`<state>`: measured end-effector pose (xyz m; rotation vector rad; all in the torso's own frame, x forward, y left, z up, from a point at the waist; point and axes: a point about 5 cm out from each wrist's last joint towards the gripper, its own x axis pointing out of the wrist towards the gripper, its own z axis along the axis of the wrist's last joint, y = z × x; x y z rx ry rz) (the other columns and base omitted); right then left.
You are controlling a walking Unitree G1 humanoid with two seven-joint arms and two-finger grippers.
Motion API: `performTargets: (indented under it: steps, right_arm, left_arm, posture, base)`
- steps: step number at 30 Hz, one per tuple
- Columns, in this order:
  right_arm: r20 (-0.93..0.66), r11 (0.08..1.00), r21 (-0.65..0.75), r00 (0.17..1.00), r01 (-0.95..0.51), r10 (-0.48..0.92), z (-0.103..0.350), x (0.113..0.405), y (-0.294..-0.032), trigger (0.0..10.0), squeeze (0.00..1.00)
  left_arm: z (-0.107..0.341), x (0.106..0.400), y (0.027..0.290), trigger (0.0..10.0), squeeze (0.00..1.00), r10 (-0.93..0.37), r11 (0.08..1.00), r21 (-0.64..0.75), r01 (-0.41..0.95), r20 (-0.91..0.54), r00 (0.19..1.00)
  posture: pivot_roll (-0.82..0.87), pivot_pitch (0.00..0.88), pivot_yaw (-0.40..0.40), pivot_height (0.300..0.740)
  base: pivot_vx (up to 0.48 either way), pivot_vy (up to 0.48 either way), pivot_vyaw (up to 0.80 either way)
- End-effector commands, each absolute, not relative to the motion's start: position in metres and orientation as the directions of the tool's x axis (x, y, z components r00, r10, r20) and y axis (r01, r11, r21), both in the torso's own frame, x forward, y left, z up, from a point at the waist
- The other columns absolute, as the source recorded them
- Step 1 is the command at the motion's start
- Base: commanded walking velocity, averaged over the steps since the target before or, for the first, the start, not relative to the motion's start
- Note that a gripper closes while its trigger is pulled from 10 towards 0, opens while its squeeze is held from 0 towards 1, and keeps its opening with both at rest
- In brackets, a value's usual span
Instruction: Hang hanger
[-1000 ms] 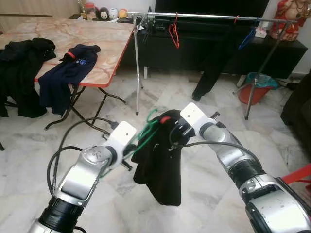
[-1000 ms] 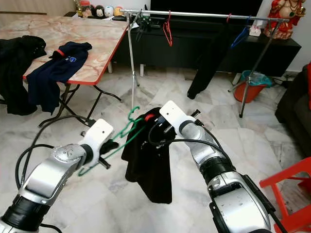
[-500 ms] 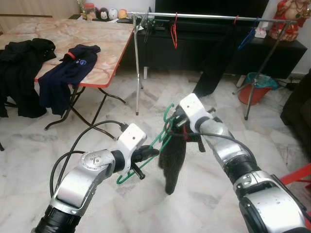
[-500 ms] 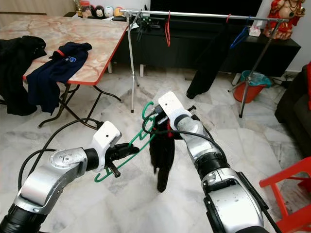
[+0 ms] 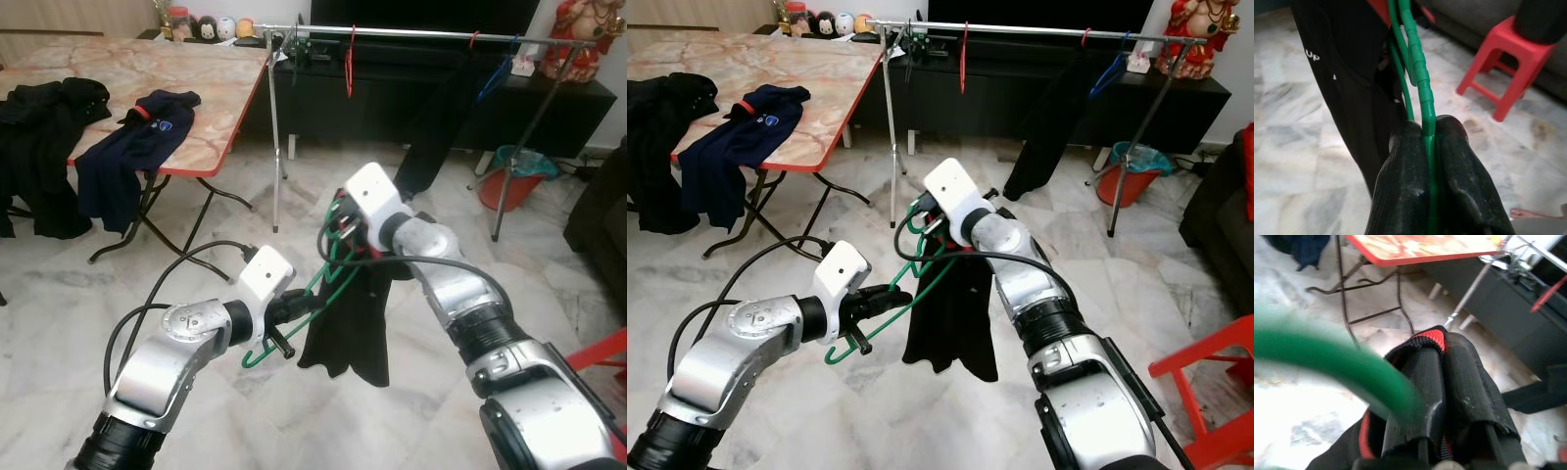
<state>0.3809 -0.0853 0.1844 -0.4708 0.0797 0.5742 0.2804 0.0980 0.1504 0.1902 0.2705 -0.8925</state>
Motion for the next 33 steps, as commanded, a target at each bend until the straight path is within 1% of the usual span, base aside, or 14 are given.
performTargets:
  steps: [1, 4, 6, 9, 11, 17, 18, 19, 21, 23, 29, 31, 32, 33]
  right_arm:
    - [-0.182, 0.711, -0.413, 0.816, -0.569, 0.548, 0.193, 0.377, -0.072, 10.0, 0.00]
    - [-0.205, 0.703, -0.396, 0.803, -0.591, 0.559, 0.190, 0.372, -0.065, 10.0, 0.00]
    - [-0.218, 0.709, -0.354, 0.791, -0.610, 0.572, 0.187, 0.367, -0.057, 10.0, 0.00]
    - [-0.214, 0.714, -0.299, 0.774, -0.632, 0.596, 0.188, 0.360, -0.047, 10.0, 0.00]
    - [-0.212, 0.718, -0.280, 0.771, -0.637, 0.601, 0.190, 0.357, -0.044, 10.0, 0.00]
    - [-0.205, 0.710, -0.264, 0.757, -0.653, 0.620, 0.197, 0.350, -0.037, 10.0, 0.00]
    - [-0.207, 0.711, -0.271, 0.761, -0.649, 0.615, 0.197, 0.351, -0.038, 10.0, 0.00]
    - [-0.218, 0.728, -0.314, 0.792, -0.610, 0.570, 0.194, 0.355, -0.046, 10.0, 0.00]
    - [-0.225, 0.754, -0.324, 0.820, -0.572, 0.526, 0.192, 0.360, -0.054, 10.0, 0.00]
    - [-0.224, 0.773, -0.317, 0.835, -0.549, 0.502, 0.191, 0.362, -0.059, 10.0, 0.00]
    - [-0.205, 0.860, -0.320, 0.915, -0.398, 0.347, 0.192, 0.375, -0.087, 10.0, 0.00]
    - [-0.215, 0.865, -0.325, 0.920, -0.383, 0.327, 0.191, 0.376, -0.093, 10.0, 0.00]
    - [-0.235, 0.855, -0.322, 0.909, -0.406, 0.344, 0.189, 0.374, -0.094, 10.0, 0.00]
    - [-0.235, 0.855, -0.322, 0.909, -0.406, 0.344, 0.189, 0.374, -0.094, 10.0, 0.00]
  left_arm:
    - [0.157, 0.282, 0.085, 10.0, 0.00, -0.763, 0.585, 0.083, 0.807, -0.282, 0.582]
    - [0.156, 0.288, 0.084, 10.0, 0.00, -0.726, 0.628, 0.102, 0.771, -0.279, 0.628]
    - [0.155, 0.295, 0.083, 10.0, 0.00, -0.673, 0.678, 0.136, 0.722, -0.280, 0.685]
    - [0.153, 0.302, 0.082, 10.0, 0.00, -0.620, 0.717, 0.174, 0.675, -0.284, 0.732]
    - [0.153, 0.302, 0.078, 10.0, 0.00, -0.626, 0.712, 0.175, 0.680, -0.283, 0.727]
    - [0.148, 0.290, 0.064, 10.0, 0.00, -0.719, 0.605, 0.160, 0.780, -0.312, 0.621]
    - [0.148, 0.290, 0.064, 10.0, 0.00, -0.722, 0.599, 0.160, 0.784, -0.315, 0.616]
    - [0.147, 0.287, 0.064, 10.0, 0.00, -0.733, 0.581, 0.167, 0.797, -0.318, 0.601]
    - [0.147, 0.286, 0.066, 10.0, 0.00, -0.733, 0.579, 0.172, 0.797, -0.319, 0.601]
    - [0.147, 0.287, 0.067, 10.0, 0.00, -0.724, 0.590, 0.176, 0.788, -0.317, 0.613]
    - [0.145, 0.288, 0.076, 10.0, 0.00, -0.703, 0.611, 0.190, 0.768, -0.316, 0.637]
    - [0.145, 0.291, 0.080, 10.0, 0.00, -0.678, 0.640, 0.200, 0.742, -0.309, 0.667]
    - [0.146, 0.296, 0.084, 10.0, 0.00, -0.630, 0.690, 0.214, 0.692, -0.293, 0.719]
    - [0.146, 0.296, 0.084, 10.0, 0.00, -0.630, 0.690, 0.214, 0.692, -0.293, 0.719]
  posture:
    - [0.16, 0.000, -0.045, 0.740]
    - [0.15, 0.000, -0.045, 0.740]
    - [0.16, 0.000, -0.046, 0.740]
    - [0.16, 0.000, -0.046, 0.740]
    - [0.15, 0.000, -0.045, 0.740]
    - [0.15, 0.000, -0.043, 0.740]
    - [0.15, 0.000, -0.043, 0.740]
    - [0.15, 0.000, -0.043, 0.740]
    - [0.15, 0.000, -0.043, 0.740]
    - [0.16, 0.000, -0.044, 0.740]
    - [0.16, 0.000, -0.040, 0.740]
    - [0.16, 0.000, -0.039, 0.740]
    - [0.16, 0.000, -0.038, 0.740]
    - [0.16, 0.000, -0.038, 0.740]
  base:
    - [0.000, 0.000, 0.00]
    - [0.000, 0.000, 0.00]
    - [0.000, 0.000, 0.00]
    - [0.000, 0.000, 0.00]
    - [0.000, 0.000, 0.00]
    - [0.000, 0.000, 0.00]
    - [0.000, 0.000, 0.00]
    - [0.000, 0.000, 0.00]
    - [0.000, 0.000, 0.00]
    - [0.000, 0.000, 0.00]
    - [0.000, 0.000, 0.00]
    - [0.000, 0.000, 0.00]
    - [0.000, 0.000, 0.00]
    - [0.000, 0.000, 0.00]
